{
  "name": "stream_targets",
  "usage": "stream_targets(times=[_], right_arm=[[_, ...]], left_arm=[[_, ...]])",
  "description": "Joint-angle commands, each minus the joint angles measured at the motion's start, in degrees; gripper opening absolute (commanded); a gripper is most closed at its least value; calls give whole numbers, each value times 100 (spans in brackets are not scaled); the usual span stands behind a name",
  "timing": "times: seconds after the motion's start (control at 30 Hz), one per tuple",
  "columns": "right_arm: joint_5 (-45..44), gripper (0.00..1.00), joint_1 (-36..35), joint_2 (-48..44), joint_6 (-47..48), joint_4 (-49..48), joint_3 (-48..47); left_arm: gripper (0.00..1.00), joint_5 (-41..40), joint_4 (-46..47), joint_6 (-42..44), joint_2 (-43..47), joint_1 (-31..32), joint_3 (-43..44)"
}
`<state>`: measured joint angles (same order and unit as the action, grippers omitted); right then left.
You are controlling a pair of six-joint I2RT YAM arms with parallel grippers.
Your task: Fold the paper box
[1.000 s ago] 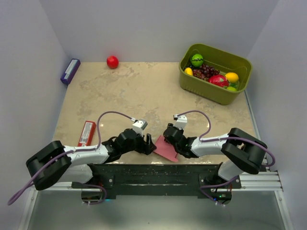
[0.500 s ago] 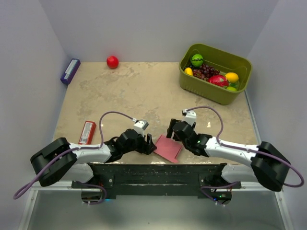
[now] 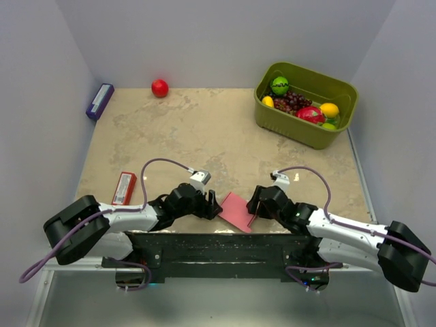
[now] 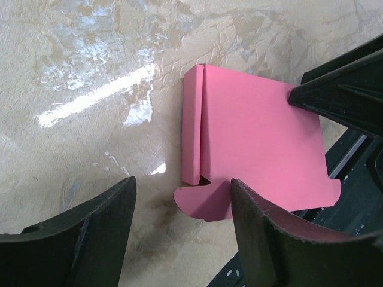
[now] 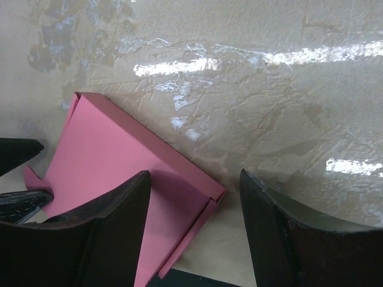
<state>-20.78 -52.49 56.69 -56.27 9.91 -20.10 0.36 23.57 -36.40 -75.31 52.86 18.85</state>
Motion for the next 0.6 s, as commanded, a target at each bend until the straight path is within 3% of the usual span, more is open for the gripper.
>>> stream_targets(times=[0.0, 0.4, 0.57], right_arm=[[319, 61, -16, -114, -349, 37, 76], [601, 55, -16, -1097, -692, 757, 366], [636, 63, -24, -1344, -745, 986, 463]], left_arm=[[68, -71, 42, 98, -98, -30, 48], [68, -63, 42, 107, -238, -30, 154], [68, 61, 86, 107, -291, -30, 172]])
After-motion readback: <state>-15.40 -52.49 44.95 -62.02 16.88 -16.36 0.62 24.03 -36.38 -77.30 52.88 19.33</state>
